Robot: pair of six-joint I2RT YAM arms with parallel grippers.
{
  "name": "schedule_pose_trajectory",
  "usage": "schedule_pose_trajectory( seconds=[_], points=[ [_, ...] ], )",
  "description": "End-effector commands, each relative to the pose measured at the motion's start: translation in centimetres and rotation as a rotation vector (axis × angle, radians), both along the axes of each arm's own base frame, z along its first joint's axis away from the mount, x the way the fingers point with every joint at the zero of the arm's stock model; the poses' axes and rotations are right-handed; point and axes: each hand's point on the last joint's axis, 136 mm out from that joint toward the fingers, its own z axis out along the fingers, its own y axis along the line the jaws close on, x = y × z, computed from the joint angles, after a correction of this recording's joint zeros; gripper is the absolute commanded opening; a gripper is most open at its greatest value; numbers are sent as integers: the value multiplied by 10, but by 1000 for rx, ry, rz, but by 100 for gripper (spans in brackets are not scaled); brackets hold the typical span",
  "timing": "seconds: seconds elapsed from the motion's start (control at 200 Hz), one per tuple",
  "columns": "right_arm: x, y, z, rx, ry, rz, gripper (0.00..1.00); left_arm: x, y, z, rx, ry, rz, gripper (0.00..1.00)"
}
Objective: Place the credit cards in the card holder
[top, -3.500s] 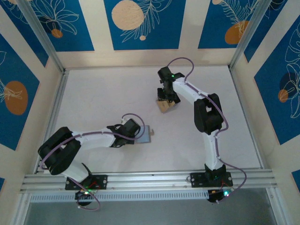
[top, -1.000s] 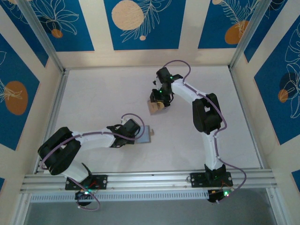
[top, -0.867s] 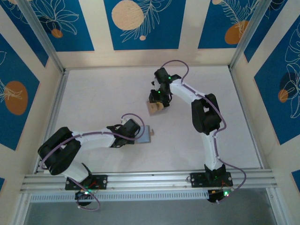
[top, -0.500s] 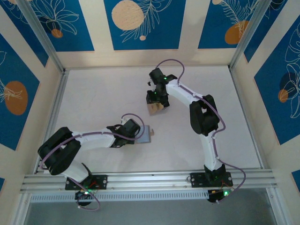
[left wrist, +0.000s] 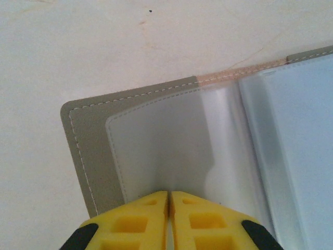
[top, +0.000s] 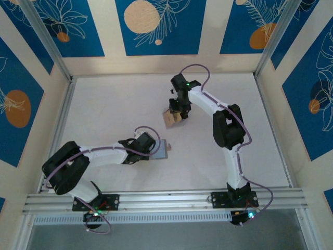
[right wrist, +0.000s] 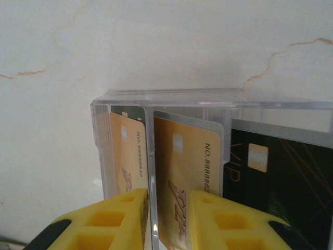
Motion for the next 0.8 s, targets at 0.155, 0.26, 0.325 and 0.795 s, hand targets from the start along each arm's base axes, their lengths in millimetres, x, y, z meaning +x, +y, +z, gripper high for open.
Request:
schedule_pose_trajectory(
  seconds=[0.155, 0.26, 0.325, 0.795],
  points=[
    [-3, 14, -2, 48, 30, 32, 27, -38, 14, -43, 46, 183, -27, 10],
    [-3, 12, -5, 42, 38, 31, 25, -38, 14, -42, 44, 181, -28, 10],
    [-3, 13, -7, 42, 43, 31, 24, -38, 14, -43, 46, 183, -28, 10],
    [-4, 20, -9, 98, 68, 45, 13, -39, 15, -43, 47, 181, -25, 10]
  ],
)
